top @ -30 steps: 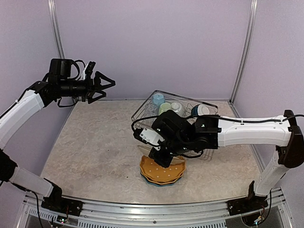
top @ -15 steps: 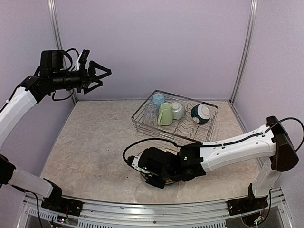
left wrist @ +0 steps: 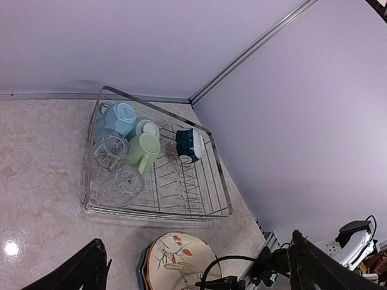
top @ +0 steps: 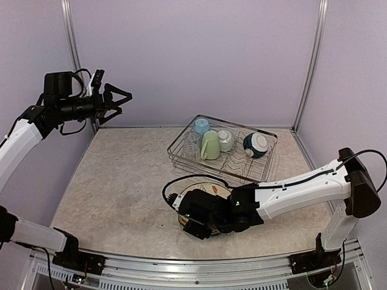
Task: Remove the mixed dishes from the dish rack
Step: Place the plate with another plate, then grab the bowl from the dish rack.
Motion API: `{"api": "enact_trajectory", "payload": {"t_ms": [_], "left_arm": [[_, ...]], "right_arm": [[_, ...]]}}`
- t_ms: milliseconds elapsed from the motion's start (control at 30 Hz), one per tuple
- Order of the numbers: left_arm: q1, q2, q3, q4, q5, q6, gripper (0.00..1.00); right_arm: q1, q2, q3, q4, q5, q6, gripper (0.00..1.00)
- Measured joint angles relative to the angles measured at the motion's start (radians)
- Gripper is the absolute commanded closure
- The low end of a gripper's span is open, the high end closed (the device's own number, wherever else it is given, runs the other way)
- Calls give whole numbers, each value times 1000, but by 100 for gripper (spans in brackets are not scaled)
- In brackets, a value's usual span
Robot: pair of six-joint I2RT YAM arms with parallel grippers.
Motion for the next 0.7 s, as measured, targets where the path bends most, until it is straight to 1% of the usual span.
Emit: {"api": "enact_trajectory", "payload": {"t_ms": [100,200,300,333,400,500,700], "left_arm": [[11,-7,0,10,7,0,1],[18,0,-1,14,22,-3,1],[19,18,-2,17,36,-6,1],[19,26,-5,18,41,-8,1],[19,40,-8,18,47,-10,1],[20,52,-13,19,53,-13,1],[19,53,-14,26,71,-28,1]], "right_arm": [[5,-50,0,17,-34,4,15],[1,-114,1,47,-63,3,14],[-38,-166,4,74,-90,5,11],[-65,-180,8,82,-99,5,11],[-129,-205,14,103,-107,14,1],[-237,-235,15,131,-104,43,0],[-475,-252,15,151,-68,169,0]]}}
